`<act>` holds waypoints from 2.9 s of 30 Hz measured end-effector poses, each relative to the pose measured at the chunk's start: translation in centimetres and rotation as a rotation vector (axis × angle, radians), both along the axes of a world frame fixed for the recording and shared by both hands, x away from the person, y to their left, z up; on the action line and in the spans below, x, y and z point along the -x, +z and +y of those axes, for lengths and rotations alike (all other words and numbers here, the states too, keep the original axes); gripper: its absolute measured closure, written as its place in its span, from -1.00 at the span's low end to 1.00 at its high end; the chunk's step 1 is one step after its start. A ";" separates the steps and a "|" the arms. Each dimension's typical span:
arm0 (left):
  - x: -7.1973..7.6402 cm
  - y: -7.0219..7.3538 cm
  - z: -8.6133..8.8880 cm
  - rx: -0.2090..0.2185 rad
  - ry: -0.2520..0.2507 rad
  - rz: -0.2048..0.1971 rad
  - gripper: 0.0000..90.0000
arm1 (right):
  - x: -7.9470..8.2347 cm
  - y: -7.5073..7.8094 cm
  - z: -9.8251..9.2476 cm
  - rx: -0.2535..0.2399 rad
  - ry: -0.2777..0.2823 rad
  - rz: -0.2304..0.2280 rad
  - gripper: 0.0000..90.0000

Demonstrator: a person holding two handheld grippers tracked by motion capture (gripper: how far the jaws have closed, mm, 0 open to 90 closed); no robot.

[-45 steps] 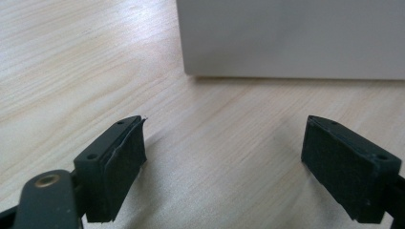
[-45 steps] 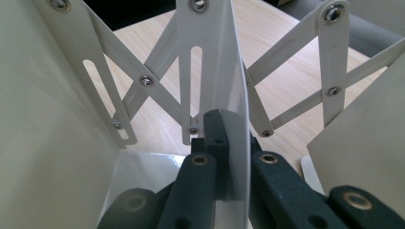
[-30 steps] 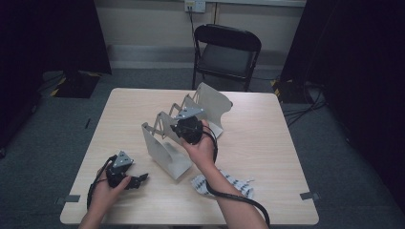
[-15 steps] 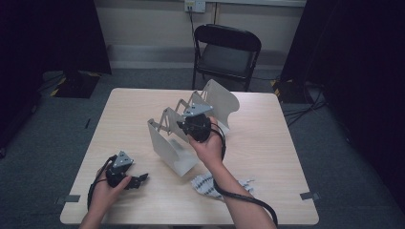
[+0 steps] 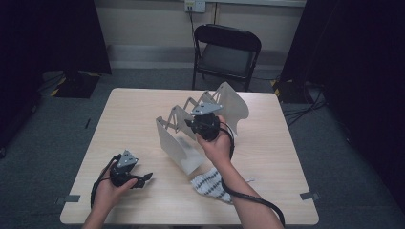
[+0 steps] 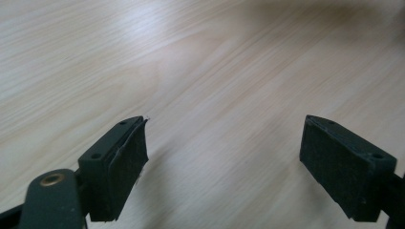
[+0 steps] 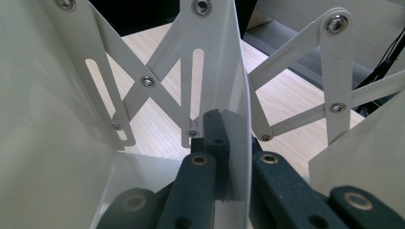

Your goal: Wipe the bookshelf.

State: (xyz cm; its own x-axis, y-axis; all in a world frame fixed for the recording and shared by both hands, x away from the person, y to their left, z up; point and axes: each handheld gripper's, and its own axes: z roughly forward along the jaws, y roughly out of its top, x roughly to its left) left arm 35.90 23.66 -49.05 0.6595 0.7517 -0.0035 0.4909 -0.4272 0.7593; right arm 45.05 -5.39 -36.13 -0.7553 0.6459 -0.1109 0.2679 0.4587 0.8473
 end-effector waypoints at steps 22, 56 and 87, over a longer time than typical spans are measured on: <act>1.7 1.6 -9.3 0.067 -0.257 0.089 -0.54 | -0.2 1.0 -2.0 0.001 -0.034 -0.019 0.99; 1.8 0.6 -15.9 -0.018 -0.298 0.119 0.93 | -0.1 1.0 -4.4 0.009 -0.074 -0.036 0.98; 0.1 1.9 -2.1 0.030 -0.022 0.090 0.33 | 0.5 -0.4 -6.1 0.023 -0.054 -0.028 0.97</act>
